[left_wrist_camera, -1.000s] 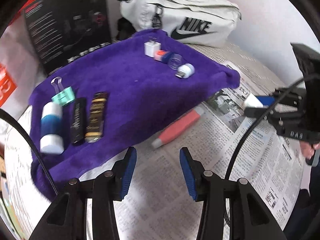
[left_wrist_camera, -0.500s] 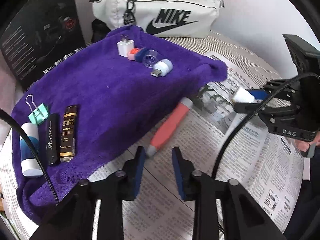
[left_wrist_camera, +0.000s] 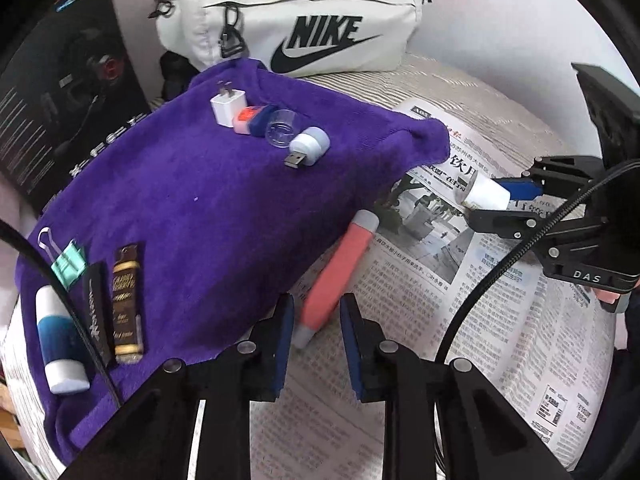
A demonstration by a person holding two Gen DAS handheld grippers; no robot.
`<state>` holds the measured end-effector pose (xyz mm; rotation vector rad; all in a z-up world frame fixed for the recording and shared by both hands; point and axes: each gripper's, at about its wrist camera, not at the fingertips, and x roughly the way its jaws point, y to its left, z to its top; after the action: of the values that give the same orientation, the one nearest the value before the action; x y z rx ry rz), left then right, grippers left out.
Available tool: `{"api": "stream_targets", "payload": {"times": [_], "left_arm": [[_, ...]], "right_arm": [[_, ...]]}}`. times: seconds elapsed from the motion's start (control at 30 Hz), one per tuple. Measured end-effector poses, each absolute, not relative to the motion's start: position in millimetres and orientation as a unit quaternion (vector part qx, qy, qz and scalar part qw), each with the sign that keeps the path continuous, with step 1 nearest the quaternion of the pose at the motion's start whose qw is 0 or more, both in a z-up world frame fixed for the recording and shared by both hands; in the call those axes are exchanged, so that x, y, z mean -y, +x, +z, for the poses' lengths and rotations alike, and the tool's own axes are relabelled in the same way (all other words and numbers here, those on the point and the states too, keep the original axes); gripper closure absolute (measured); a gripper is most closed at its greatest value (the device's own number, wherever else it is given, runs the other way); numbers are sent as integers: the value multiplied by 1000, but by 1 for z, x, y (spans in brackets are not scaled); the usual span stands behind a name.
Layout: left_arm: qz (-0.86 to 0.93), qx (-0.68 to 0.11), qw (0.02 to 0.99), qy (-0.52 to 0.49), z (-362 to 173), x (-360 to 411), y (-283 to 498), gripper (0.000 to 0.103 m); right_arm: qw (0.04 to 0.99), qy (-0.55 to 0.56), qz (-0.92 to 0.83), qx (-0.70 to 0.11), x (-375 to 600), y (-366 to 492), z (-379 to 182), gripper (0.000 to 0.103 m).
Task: Organize rigid objects
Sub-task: 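Grasp the pink-and-white tube with the left tool while the right tool holds the tape roll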
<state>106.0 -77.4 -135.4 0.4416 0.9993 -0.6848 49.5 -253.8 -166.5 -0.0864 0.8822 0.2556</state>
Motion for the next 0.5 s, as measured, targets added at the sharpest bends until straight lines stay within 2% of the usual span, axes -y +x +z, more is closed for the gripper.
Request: {"api": "stream_targets", "payload": {"times": [0.27,0.5], "left_arm": [[-316,-466,800,205,-138,65,96,82],[-255,-483,820,170,-140,8,60,83]], "right_arm": [[894,-41,123,-428,253,50,-166,72],[889,-34,120,-441,253,52,-165,73]]}}
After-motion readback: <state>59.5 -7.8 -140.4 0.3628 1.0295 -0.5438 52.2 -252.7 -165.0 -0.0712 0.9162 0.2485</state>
